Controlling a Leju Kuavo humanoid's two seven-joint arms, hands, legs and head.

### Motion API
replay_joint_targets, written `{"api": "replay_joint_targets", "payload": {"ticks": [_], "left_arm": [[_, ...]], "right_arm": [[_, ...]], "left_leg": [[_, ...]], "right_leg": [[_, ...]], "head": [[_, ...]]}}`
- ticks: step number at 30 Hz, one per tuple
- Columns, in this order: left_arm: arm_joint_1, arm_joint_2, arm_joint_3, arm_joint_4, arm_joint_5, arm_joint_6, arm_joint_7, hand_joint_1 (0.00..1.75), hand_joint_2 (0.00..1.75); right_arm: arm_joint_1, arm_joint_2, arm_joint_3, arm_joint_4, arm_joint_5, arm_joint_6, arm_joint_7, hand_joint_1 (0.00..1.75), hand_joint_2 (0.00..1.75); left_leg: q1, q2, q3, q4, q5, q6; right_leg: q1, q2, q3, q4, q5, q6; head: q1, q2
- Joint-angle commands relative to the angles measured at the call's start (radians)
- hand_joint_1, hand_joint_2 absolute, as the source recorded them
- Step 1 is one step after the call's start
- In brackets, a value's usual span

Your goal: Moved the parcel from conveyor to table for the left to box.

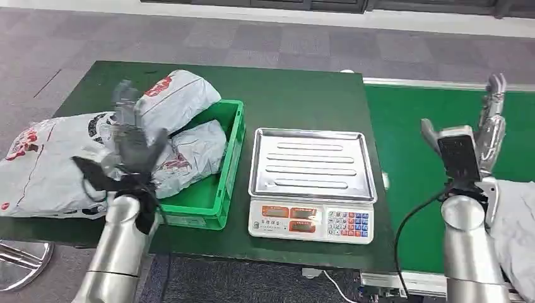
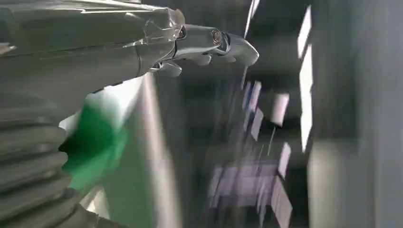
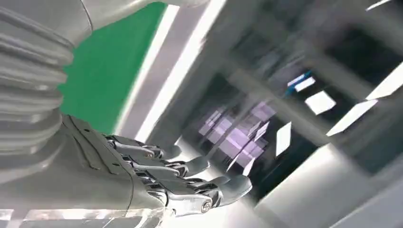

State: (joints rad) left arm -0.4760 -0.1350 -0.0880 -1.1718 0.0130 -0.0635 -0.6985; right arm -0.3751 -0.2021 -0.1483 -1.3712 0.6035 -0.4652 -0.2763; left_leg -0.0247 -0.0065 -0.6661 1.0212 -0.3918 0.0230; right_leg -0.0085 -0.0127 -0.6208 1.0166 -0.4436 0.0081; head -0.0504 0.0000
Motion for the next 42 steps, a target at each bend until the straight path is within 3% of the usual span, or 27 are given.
{"api": "replay_joint_targets", "payload": {"ticks": [1, 2, 5, 7, 14, 19, 21, 25, 33, 42], "left_arm": [[-0.093, -0.045, -0.038, 0.393, -0.027, 0.017, 0.000, 0.00, 1.75], [-0.073, -0.048, -0.014, 0.371, 0.026, -0.068, 0.000, 0.00, 1.75], [-0.091, -0.045, -0.031, 0.423, -0.038, 0.008, 0.000, 0.00, 1.75], [-0.092, -0.040, -0.016, 0.431, -0.015, -0.003, 0.000, 0.00, 1.75], [-0.095, -0.040, -0.012, 0.436, -0.010, -0.006, 0.000, 0.00, 1.75], [-0.114, -0.046, -0.028, 0.456, -0.045, 0.021, 0.000, 0.00, 1.75], [-0.119, -0.051, -0.040, 0.463, -0.068, 0.045, 0.000, 0.00, 1.75], [-0.127, -0.052, -0.066, 0.480, -0.116, 0.081, 0.000, 0.00, 1.75], [-0.189, -0.038, 0.002, 0.588, -0.068, 0.057, 0.000, 0.00, 1.75], [-0.222, -0.040, 0.030, 0.679, -0.080, 0.090, 0.035, 0.00, 1.75]], "right_arm": [[-0.102, -0.080, -0.246, 0.527, 0.185, -0.168, 0.070, 0.00, 1.75], [-0.105, -0.109, -0.268, 0.606, 0.223, -0.168, 0.112, 0.00, 1.75], [-0.134, -0.210, -0.319, 0.910, 0.395, -0.121, 0.307, 0.00, 1.75], [-0.126, -0.218, -0.358, 0.962, 0.406, -0.152, 0.343, 0.00, 1.75], [-0.120, -0.219, -0.373, 0.981, 0.410, -0.136, 0.365, 0.00, 1.75], [-0.113, -0.235, -0.385, 1.015, 0.470, -0.011, 0.497, 0.00, 1.75], [-0.118, -0.245, -0.381, 1.034, 0.516, -0.022, 0.558, 0.00, 1.75], [-0.117, -0.251, -0.427, 1.067, 0.517, 0.066, 0.608, 0.00, 1.75], [-0.145, -0.247, -0.502, 1.085, 0.478, 0.197, 0.596, 0.00, 1.75], [-0.155, -0.222, -0.526, 1.076, 0.482, 0.209, 0.570, 0.00, 1.75]], "left_leg": [[0.001, 0.001, 0.005, -0.002, 0.000, -0.002], [0.001, 0.000, 0.005, -0.002, 0.001, -0.003], [0.002, -0.002, 0.005, -0.001, 0.000, -0.002], [0.002, -0.005, 0.004, 0.000, 0.000, -0.001], [0.001, -0.001, 0.003, 0.000, -0.003, -0.002], [0.001, 0.001, 0.002, 0.001, -0.004, -0.001], [0.001, 0.000, 0.001, 0.001, -0.004, -0.001], [0.001, 0.001, 0.003, 0.000, -0.004, -0.002], [0.000, 0.003, 0.000, 0.001, -0.004, 0.000], [0.000, 0.003, 0.001, 0.001, -0.004, 0.000]], "right_leg": [[0.001, 0.001, 0.005, -0.004, 0.002, 0.000], [0.001, 0.002, 0.005, -0.005, 0.003, 0.000], [0.001, -0.001, 0.007, -0.005, 0.001, 0.000], [0.001, -0.004, 0.007, -0.004, 0.000, 0.002], [0.001, 0.001, 0.005, -0.003, -0.001, 0.002], [0.001, 0.002, 0.003, -0.003, -0.002, 0.001], [0.001, 0.001, 0.003, -0.002, -0.002, 0.001], [0.001, 0.002, 0.005, -0.003, -0.002, 0.001], [0.000, 0.004, 0.001, -0.001, -0.002, 0.001], [0.000, 0.004, 0.002, -0.001, -0.002, 0.001]], "head": [[0.000, 0.000], [0.000, 0.000], [0.000, 0.000], [0.000, 0.000], [0.000, 0.000], [0.000, 0.000], [0.000, 0.000], [0.000, 0.000], [0.000, 0.000], [0.000, 0.000]]}}
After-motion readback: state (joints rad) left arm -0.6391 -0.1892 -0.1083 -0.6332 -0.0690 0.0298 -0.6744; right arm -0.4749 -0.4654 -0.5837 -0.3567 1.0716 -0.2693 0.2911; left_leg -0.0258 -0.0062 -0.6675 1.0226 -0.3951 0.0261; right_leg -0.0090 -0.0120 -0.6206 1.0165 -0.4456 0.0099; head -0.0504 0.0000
